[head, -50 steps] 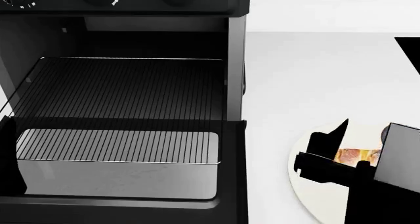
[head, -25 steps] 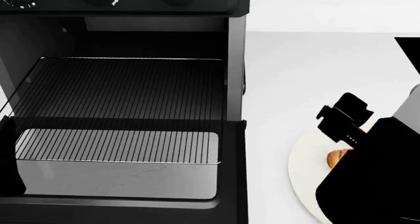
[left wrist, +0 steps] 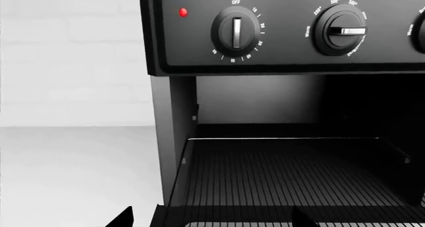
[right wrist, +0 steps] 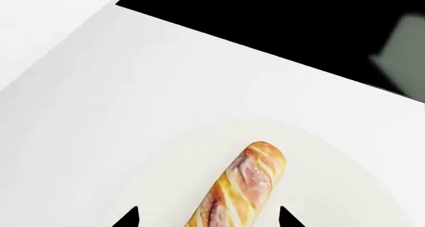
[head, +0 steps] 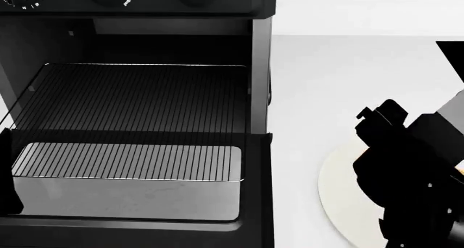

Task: Place the baguette on the rack of the toaster oven.

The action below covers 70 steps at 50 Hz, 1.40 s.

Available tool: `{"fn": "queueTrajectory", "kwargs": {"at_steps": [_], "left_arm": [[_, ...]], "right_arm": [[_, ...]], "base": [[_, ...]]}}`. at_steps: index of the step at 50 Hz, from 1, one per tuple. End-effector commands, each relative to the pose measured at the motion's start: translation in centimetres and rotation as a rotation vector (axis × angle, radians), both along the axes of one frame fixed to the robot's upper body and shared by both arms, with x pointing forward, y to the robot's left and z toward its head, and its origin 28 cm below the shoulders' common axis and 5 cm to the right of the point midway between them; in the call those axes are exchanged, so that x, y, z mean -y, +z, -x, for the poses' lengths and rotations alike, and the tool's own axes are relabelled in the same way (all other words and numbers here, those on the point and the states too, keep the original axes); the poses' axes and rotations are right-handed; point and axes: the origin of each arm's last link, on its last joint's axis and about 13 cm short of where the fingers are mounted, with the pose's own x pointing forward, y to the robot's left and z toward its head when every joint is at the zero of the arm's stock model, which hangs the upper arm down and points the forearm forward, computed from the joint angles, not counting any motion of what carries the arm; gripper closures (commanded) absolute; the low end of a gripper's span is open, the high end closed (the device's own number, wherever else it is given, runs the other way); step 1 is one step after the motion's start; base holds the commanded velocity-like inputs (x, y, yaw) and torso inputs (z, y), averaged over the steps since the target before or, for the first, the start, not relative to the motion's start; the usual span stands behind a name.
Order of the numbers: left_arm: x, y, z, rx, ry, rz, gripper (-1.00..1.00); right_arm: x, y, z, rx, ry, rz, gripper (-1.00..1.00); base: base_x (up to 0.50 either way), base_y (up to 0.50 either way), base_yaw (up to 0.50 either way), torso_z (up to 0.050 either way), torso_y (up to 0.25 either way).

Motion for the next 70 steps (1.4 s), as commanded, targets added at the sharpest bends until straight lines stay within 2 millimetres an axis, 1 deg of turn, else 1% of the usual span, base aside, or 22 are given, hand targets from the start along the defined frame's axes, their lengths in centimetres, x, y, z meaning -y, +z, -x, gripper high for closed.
{"fn": "queueTrajectory", "kwargs": {"at_steps": [1, 5, 13, 21, 29, 30, 37, 41, 44, 49, 55, 60, 61, 62, 63, 65, 66, 67, 68, 70], "left_arm": [[-0.3, 0.2, 0.2, 0.004, 0.011, 0.007, -1.0], [-0.2, 0.0, 0.1, 0.001, 0.013, 0.006, -1.0], [-0.2, 0.1, 0.2, 0.0, 0.014, 0.003, -1.0], [0.1, 0.0, 0.0, -0.001, 0.013, 0.001, -1.0], [-0.4, 0.0, 0.5, -0.003, 0.011, 0.001, -1.0], [-0.4, 0.0, 0.5, -0.002, 0.012, 0.001, -1.0], [-0.4, -0.1, 0.5, -0.006, 0.009, 0.0, -1.0], [-0.2, -0.1, 0.3, -0.007, 0.006, 0.001, -1.0], [-0.2, -0.1, 0.2, -0.006, 0.005, 0.001, -1.0], [-0.2, 0.0, 0.2, -0.003, 0.007, 0.002, -1.0], [-0.2, 0.0, 0.3, -0.003, 0.008, 0.002, -1.0], [0.0, -0.1, 0.1, -0.006, 0.004, 0.0, -1.0], [0.1, -0.2, 0.1, -0.007, 0.001, 0.0, -1.0], [0.1, -0.2, 0.1, -0.006, 0.0, 0.001, -1.0], [0.1, -0.1, 0.1, -0.005, 0.001, 0.001, -1.0], [0.1, -0.1, 0.1, -0.002, 0.002, 0.002, -1.0], [0.1, -0.1, 0.1, 0.004, -0.002, 0.004, -1.0], [0.0, 0.0, 0.2, 0.007, -0.005, 0.005, -1.0], [0.0, 0.0, 0.3, 0.01, -0.007, 0.004, -1.0], [-0.1, 0.0, 0.4, 0.014, -0.009, 0.003, -1.0]], "right_arm": [[0.8, -0.5, -1.8, -0.043, -0.048, -0.078, -1.0], [1.2, -0.8, -2.1, -0.04, -0.07, -0.07, -1.0], [1.4, -2.0, -2.5, -0.066, -0.069, -0.058, -1.0], [1.6, -2.9, -2.4, -0.083, -0.083, -0.062, -1.0], [1.5, -3.4, -2.1, -0.103, -0.087, -0.069, -1.0], [1.5, -3.4, -2.1, -0.105, -0.087, -0.074, 1.0], [1.3, -2.5, -1.6, -0.087, -0.092, -0.064, 1.0], [1.2, -1.6, -1.0, -0.051, -0.092, -0.06, 1.0], [1.3, -1.0, -0.7, -0.031, -0.109, -0.024, 1.0], [1.3, -0.5, -0.2, -0.017, -0.107, -0.012, 1.0], [1.0, 0.5, 0.5, 0.009, -0.082, -0.006, 1.0], [0.4, 1.8, 1.5, 0.03, 0.007, 0.003, 1.0], [0.3, 2.0, 1.7, 0.053, 0.058, 0.008, 1.0], [0.1, 2.2, 2.0, 0.063, 0.108, -0.027, 1.0], [0.1, 2.2, 2.2, 0.081, 0.123, -0.034, 1.0], [0.1, 2.3, 2.5, 0.093, 0.189, 0.013, 1.0], [0.1, 2.4, 2.6, 0.097, 0.196, 0.005, 1.0], [-0.1, 2.8, 2.6, 0.149, 0.245, -0.023, 1.0], [-0.2, 3.2, 2.9, 0.182, 0.232, -0.08, 1.0], [-0.3, 3.8, 3.1, 0.212, 0.216, -0.082, 1.0]], "base": [[0.0, 0.0, 0.0, 0.0, 0.0], [0.0, 0.0, 0.0, 0.0, 0.0], [0.0, 0.0, 0.0, 0.0, 0.0], [0.0, 0.0, 0.0, 0.0, 0.0], [0.0, 0.0, 0.0, 0.0, 0.0], [0.0, 0.0, 0.0, 0.0, 0.0], [0.0, 0.0, 0.0, 0.0, 0.0], [0.0, 0.0, 0.0, 0.0, 0.0], [0.0, 0.0, 0.0, 0.0, 0.0], [0.0, 0.0, 0.0, 0.0, 0.0], [0.0, 0.0, 0.0, 0.0, 0.0], [0.0, 0.0, 0.0, 0.0, 0.0], [0.0, 0.0, 0.0, 0.0, 0.0], [0.0, 0.0, 0.0, 0.0, 0.0], [0.0, 0.0, 0.0, 0.0, 0.0], [0.0, 0.0, 0.0, 0.0, 0.008], [0.0, 0.0, 0.0, 0.0, 0.0], [0.0, 0.0, 0.0, 0.0, 0.0], [0.0, 0.0, 0.0, 0.0, 0.0], [0.0, 0.0, 0.0, 0.0, 0.0]]}}
